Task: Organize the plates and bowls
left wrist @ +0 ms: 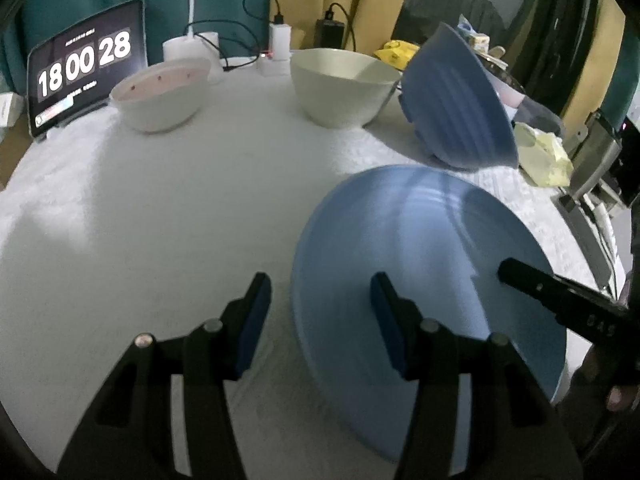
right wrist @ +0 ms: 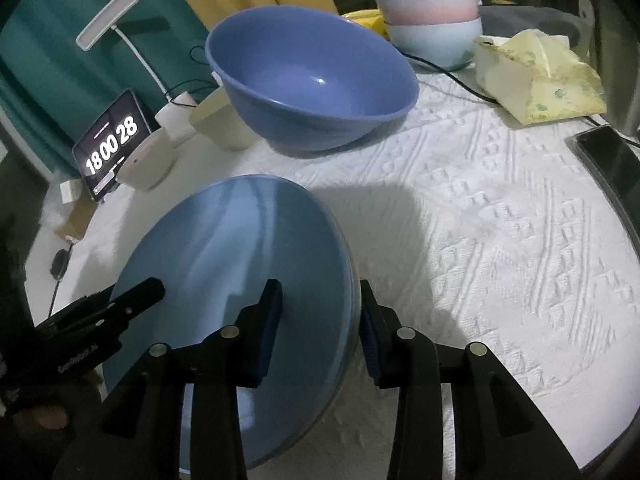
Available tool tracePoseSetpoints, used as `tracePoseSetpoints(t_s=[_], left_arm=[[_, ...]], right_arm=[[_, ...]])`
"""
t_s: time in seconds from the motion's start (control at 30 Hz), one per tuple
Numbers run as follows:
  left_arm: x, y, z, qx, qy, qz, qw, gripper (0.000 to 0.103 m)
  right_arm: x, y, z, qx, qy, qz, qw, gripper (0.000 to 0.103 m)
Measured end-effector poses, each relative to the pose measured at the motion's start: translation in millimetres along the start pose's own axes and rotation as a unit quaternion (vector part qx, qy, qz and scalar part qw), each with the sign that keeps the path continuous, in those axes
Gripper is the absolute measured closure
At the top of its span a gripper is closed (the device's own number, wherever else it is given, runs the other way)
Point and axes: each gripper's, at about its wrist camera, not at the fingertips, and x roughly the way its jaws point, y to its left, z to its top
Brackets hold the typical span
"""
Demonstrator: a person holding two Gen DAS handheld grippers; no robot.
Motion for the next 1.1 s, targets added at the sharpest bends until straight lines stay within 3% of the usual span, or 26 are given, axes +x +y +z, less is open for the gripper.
tracePoseSetpoints(t_s=[0.2, 0.27, 0.73, 1.1], left_arm=[[0.4, 2.1, -2.9, -0.004, -0.009, -0.016, 0.9998, 0.051], [-0.1, -1.8, -4.5, 0.004, -0.014, -0.026, 0.9996, 0.058], [-7.5, 8.0, -8.7, -0.006, -0.015, -0.034, 0.9993, 0.06], [-28.5, 29.1, -12.0, -0.02, -0.033, -0.024, 0.999, 0.06]], right_arm=[[0.2, 1.8, -0.8, 0.004, -0.007, -0.003, 1.0, 0.064], [1.1, 3.2, -1.2, 0.006, -0.01, -0.009, 1.0, 0.064], [0.4, 14.2, -2.0, 0.01, -0.015, -0.029, 0.999, 0.064], [-2.6, 44.1, 2.3, -0.012, -0.021, -0.025, 0.999, 0.064]])
